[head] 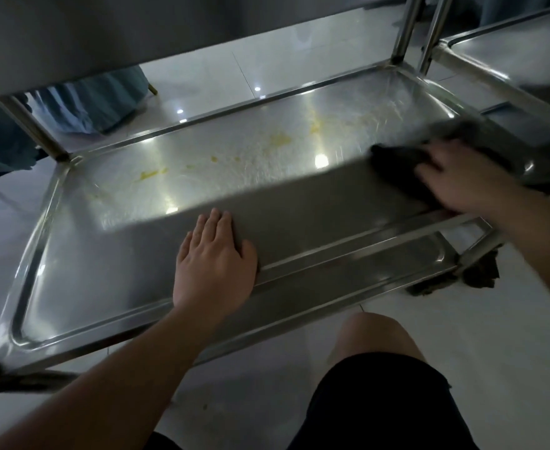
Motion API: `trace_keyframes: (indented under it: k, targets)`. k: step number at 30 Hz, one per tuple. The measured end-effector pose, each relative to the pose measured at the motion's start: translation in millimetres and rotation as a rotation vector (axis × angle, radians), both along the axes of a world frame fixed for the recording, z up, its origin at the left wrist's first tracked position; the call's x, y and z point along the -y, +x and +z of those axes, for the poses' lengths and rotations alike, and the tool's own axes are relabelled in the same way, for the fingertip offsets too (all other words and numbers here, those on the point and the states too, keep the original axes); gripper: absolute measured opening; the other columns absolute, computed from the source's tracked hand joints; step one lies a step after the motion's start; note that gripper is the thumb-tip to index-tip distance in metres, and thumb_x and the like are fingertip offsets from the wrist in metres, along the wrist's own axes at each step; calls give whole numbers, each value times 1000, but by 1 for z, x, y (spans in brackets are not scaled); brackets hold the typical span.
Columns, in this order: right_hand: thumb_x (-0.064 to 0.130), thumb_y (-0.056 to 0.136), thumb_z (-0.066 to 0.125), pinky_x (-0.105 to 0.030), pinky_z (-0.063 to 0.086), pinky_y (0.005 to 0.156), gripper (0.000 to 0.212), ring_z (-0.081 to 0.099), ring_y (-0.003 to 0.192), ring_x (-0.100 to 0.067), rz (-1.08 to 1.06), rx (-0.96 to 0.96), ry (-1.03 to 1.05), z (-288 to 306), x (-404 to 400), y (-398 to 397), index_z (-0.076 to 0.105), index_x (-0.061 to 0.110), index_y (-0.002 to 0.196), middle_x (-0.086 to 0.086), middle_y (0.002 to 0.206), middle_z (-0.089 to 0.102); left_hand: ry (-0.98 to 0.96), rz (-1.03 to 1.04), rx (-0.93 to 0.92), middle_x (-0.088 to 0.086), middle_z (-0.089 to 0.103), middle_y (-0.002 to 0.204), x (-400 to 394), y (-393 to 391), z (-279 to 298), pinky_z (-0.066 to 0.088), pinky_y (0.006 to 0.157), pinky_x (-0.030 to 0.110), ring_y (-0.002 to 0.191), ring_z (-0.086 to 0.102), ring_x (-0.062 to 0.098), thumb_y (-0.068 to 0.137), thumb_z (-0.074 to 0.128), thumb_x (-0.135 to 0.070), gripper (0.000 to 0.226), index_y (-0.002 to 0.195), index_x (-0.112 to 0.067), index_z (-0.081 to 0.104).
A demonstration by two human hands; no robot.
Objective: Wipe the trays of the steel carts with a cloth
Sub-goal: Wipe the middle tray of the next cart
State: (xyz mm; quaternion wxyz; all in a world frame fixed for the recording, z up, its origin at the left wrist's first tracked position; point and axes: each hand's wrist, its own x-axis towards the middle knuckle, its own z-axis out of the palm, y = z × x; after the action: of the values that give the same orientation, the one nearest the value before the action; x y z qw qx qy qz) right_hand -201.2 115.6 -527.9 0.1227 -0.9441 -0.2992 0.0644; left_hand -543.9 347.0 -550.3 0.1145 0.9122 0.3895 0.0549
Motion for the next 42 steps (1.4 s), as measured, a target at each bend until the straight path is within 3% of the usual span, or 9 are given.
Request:
trace_keyframes:
  k: [4, 8, 16, 22, 26, 31, 33, 37, 42]
  targets:
    - [48, 106, 29, -65, 22, 122, 63, 16, 157, -36, -368, -28, -145, 5, 29, 37, 32, 13, 158, -8, 170, 22, 0, 0, 0, -5, 12, 177, 0, 0, 0, -3, 126, 33, 162, 4, 14, 98, 17, -60, 80, 168, -23, 20]
    - [47, 104, 29, -62, 27, 120, 64, 25, 153, -36, -462, -47, -131, 7, -8, -24, 35, 10, 157, -13, 165, 31, -18, 5, -5, -3, 12, 177, 3, 3, 3, -2, 127, 35, 163, 4, 16, 100, 22, -57, 77, 168, -22, 19]
    - [52, 105, 16, -51, 15, 127, 64, 11, 161, -21, 325, 4, -9, -5, -126, -242, 26, 30, 164, 8, 173, 20, -201, -96, -23, -3, 13, 176, -21, -3, 26, 10, 130, 41, 162, 9, 18, 106, 34, -38, 66, 168, -24, 19]
    - [59, 105, 23, -42, 11, 130, 60, 7, 159, -6, 586, -24, -5, -6, -118, -237, 26, 41, 163, 22, 171, 16, -122, 59, -51, 6, 37, 164, -90, -109, 31, 30, 121, 53, 149, 37, 32, 107, 40, -29, 44, 150, -23, 45]
    - [44, 105, 40, -50, 22, 127, 53, 22, 158, -22, 272, -38, -3, -6, -103, -171, 40, 33, 158, 8, 170, 29, -75, 164, -101, 8, 31, 166, -119, -177, 26, 30, 122, 62, 154, 30, 34, 108, 33, -45, 46, 149, -27, 40]
    - [44, 103, 26, -63, 14, 125, 62, 9, 160, -30, -187, -105, -73, -6, -152, -157, 30, 23, 161, 2, 171, 20, -27, 228, -25, 6, 34, 165, -112, -188, 17, 28, 122, 56, 155, 27, 28, 105, 29, -50, 47, 147, -29, 37]
    - [46, 103, 24, -62, 12, 125, 64, 6, 160, -28, -86, -72, -87, -6, -190, -186, 27, 22, 162, 5, 173, 16, -16, 243, -4, 5, 33, 167, -111, -188, 15, 25, 123, 54, 157, 25, 26, 105, 28, -50, 51, 151, -29, 37]
    - [48, 105, 24, -55, 7, 127, 62, 4, 161, -20, 381, -64, -67, -5, -262, -273, 24, 28, 164, 11, 175, 10, -4, 267, 30, 2, 31, 170, -110, -192, 11, 20, 126, 50, 159, 22, 24, 107, 28, -46, 53, 157, -30, 36]
    - [49, 106, 30, -50, 0, 127, 60, 2, 161, -12, 802, -106, 8, -8, -274, -364, 24, 37, 164, 18, 173, 13, -25, 313, 70, 1, 29, 172, -106, -188, 16, 18, 129, 45, 160, 20, 20, 101, 23, -43, 64, 162, -25, 35]
